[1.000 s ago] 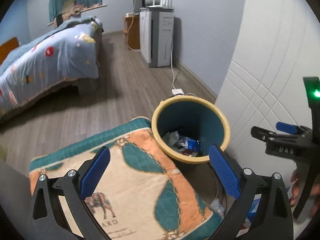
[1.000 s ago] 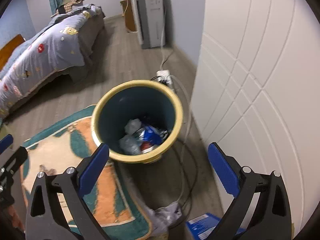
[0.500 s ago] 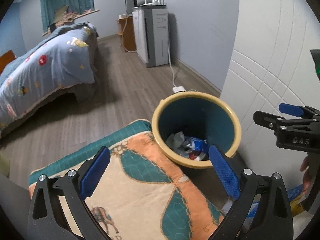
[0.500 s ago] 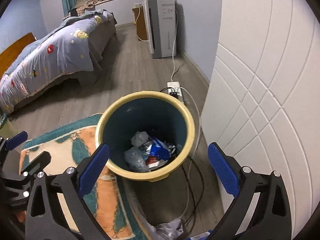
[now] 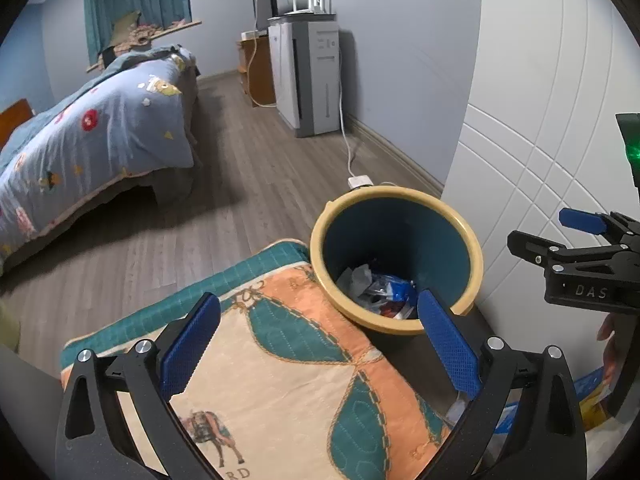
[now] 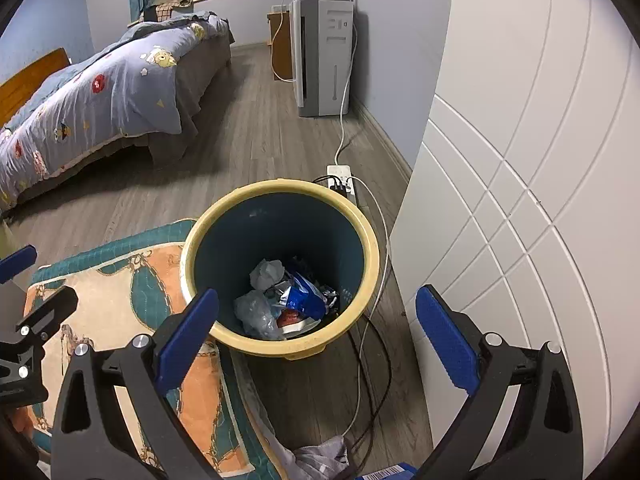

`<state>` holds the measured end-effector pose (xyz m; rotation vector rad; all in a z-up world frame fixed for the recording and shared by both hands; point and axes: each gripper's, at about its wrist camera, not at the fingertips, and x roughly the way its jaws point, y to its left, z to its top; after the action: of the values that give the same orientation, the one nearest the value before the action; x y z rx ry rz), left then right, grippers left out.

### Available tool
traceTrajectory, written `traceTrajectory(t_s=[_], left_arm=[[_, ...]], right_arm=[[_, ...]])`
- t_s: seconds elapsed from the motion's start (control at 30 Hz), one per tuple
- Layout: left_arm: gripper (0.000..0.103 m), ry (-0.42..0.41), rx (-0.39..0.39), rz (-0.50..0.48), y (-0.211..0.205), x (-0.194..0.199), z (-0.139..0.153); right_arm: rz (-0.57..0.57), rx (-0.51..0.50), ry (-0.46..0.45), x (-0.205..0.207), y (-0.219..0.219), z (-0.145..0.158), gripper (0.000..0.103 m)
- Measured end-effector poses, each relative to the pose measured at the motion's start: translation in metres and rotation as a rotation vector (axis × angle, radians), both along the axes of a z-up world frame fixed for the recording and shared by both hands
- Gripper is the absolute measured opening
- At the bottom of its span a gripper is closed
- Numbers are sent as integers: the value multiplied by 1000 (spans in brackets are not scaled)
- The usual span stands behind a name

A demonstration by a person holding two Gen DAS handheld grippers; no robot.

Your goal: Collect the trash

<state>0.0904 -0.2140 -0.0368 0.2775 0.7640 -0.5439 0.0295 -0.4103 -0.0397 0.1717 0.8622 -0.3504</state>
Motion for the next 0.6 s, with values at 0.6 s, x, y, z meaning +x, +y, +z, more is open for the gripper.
traceTrajectory(t_s=[0.6], left_arm=[[98, -1, -3, 5, 5, -4, 3]], right_arm=[[5, -36, 4, 0, 6, 4, 97]])
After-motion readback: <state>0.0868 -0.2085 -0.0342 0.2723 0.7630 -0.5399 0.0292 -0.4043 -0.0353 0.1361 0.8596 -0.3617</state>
